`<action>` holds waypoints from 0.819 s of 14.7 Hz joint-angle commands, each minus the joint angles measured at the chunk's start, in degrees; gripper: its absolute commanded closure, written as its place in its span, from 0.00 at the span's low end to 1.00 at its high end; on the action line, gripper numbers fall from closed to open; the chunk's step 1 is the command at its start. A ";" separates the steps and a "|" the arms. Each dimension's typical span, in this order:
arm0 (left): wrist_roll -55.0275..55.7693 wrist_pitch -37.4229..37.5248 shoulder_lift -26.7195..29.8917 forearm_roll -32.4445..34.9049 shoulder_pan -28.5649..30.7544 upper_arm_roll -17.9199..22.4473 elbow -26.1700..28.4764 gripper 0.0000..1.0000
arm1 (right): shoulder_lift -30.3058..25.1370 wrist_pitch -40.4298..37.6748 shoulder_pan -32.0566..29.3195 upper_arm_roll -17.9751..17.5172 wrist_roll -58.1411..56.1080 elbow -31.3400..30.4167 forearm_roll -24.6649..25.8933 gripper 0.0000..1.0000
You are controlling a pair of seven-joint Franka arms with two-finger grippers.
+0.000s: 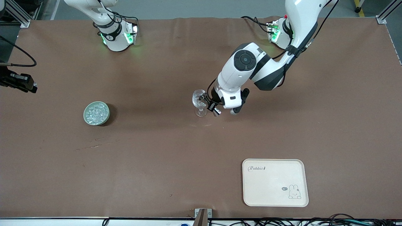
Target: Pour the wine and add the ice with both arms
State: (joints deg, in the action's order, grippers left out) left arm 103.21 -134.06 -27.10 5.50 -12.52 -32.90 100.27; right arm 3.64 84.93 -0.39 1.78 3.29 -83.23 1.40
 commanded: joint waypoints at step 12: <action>6.13 4.94 1.87 3.49 0.30 -1.21 -1.30 1.00 | -0.30 0.06 0.13 -1.52 1.01 -0.36 -2.89 0.99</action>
State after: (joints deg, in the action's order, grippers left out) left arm 108.55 -131.75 -27.01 11.81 -12.78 -33.69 99.91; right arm 3.64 84.93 -0.15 0.36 3.50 -83.24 -0.66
